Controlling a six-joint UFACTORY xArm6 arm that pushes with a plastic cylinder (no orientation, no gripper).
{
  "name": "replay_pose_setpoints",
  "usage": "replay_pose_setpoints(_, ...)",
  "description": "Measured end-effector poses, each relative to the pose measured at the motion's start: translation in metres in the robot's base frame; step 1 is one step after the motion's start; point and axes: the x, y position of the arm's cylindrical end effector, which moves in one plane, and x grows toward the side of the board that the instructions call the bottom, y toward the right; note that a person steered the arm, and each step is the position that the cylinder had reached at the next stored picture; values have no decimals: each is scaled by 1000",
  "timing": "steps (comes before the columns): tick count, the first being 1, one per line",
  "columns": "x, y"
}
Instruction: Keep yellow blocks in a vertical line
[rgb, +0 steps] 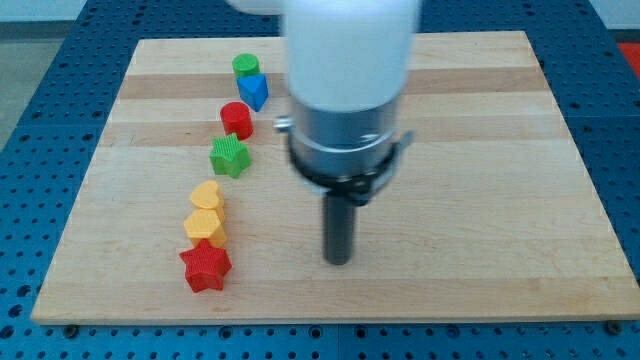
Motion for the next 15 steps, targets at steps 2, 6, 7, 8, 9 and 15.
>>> replay_pose_setpoints(2, 0, -22)
replay_pose_setpoints(6, -44, -119)
replay_pose_setpoints(7, -63, -154)
replay_pose_setpoints(8, -89, -156)
replay_pose_setpoints(9, -92, -148)
replay_pose_setpoints(15, -166, -150)
